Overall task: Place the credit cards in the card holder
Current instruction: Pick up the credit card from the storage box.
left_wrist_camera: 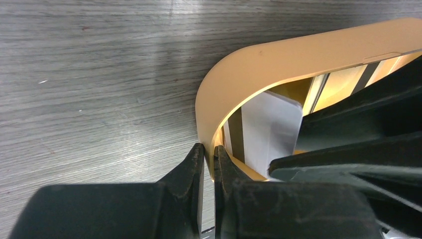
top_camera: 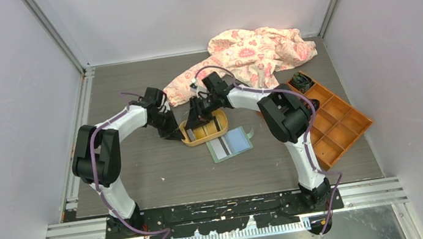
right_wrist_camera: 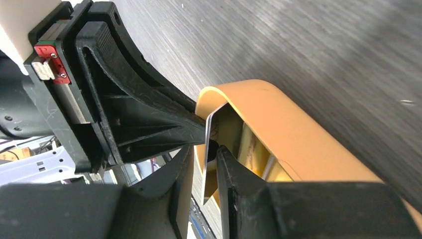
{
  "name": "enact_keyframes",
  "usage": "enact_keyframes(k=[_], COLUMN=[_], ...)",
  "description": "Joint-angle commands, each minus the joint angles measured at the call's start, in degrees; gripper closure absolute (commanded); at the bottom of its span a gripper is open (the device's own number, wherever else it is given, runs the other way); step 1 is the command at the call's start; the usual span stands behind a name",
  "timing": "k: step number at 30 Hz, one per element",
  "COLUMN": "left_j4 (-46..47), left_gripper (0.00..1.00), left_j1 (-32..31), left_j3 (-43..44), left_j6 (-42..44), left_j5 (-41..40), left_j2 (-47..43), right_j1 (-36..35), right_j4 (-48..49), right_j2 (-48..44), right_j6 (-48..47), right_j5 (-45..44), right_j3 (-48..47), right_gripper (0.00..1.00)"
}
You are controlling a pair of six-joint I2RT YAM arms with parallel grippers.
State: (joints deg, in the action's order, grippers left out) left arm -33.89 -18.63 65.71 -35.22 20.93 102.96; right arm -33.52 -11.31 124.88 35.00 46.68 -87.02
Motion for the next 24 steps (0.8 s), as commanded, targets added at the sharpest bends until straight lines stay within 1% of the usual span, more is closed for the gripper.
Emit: enact_keyframes(k=[1,6,9,14,17,21,24], left_j4=[2.6,2.6,2.5,2.5,2.6,2.5,2.5], left_gripper=[0.98,0.98,0.97,0.97,0.98,0.97,0.97], left_j1=[-0.6,-0.5,-0.6,-0.4,-0.5,-0.4,-0.4], left_j3=[1.9,1.9,1.9,1.9,1.9,1.9,1.9], left_j6=[0.9,0.9,0.9,0.9,0.9,0.9,1.0], left_j5=[3.6,3.7,3.7,3.8,3.7,3.8,3.8], left_j2=[-1.1,-1.1,-1.1,-1.2,-1.2,-1.1,-1.2], right_j1=[-1.3,-1.6,-2.0,-2.0,-1.9,-1.9,-2.0], right_j4=[-2.0,-2.9,-8.9,-13.3,-13.0,-9.0,-7.8], right_j2=[-0.9,-0.9,-1.1,-2.4,-2.2,0.1,1.6], right_j6=[-2.0,-2.3,-7.3,-12.4,-12.2,-8.1,-6.5], right_j5=[0.0,-0.9,-6.1,-12.3,-10.6,-4.4,-3.7], right_j3=[-2.1,-2.2,-4.3,-5.5,-5.3,-4.4,-4.3], right_gripper=[0.70,0.71,0.69,0.67,0.65,0.62,0.63])
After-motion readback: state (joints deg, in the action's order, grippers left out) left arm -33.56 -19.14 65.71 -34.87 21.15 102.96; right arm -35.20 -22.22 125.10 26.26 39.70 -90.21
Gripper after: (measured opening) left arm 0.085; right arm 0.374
